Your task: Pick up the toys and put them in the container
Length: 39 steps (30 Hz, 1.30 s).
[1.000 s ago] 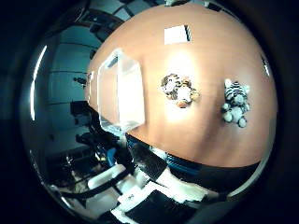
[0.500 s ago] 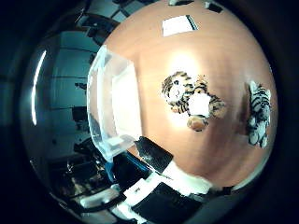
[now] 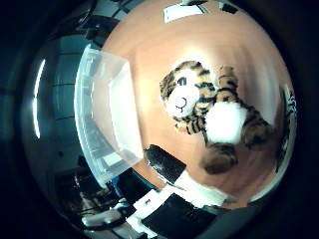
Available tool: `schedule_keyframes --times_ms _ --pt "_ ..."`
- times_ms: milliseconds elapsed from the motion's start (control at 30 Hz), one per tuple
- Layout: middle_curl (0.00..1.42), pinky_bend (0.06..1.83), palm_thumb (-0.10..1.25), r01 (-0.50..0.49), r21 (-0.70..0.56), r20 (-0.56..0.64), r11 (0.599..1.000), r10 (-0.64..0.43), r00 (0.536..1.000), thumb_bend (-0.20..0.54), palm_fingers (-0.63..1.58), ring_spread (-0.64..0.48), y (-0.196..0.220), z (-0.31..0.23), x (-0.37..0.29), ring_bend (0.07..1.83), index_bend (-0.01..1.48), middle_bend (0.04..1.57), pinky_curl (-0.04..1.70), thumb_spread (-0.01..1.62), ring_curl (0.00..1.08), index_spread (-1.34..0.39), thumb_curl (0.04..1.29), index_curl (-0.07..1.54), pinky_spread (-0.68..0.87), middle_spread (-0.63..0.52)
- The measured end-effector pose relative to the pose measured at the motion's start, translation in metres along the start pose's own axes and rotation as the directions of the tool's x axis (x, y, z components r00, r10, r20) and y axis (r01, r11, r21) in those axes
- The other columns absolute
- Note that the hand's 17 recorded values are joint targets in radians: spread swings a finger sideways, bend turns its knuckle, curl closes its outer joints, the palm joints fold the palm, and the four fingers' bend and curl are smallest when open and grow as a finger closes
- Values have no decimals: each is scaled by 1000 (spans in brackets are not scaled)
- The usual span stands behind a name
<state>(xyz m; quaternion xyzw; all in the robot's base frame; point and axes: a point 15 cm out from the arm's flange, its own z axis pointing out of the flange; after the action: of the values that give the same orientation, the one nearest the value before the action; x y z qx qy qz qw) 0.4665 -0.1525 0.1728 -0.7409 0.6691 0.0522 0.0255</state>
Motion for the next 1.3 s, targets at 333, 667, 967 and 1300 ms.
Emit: schedule_keyframes --times_ms 333,667,967,1300 --pt "341 432 430 5 -55 22 998 -4 1000 -24 242 181 0 38 -7 347 163 212 265 1055 228 -288 267 275 434 22" --pt "344 414 430 23 -117 46 993 -18 999 -24 247 182 13 68 -25 335 169 215 261 1056 226 -268 268 286 431 21" --pt "498 621 560 56 -60 2 997 -56 998 -11 1094 -242 15 66 -36 808 211 520 286 1042 381 -376 289 339 -66 -252" --pt "992 1260 794 75 79 -68 994 -69 995 -11 987 -303 16 12 -39 1328 842 1032 705 1072 726 -510 329 872 -248 -401"
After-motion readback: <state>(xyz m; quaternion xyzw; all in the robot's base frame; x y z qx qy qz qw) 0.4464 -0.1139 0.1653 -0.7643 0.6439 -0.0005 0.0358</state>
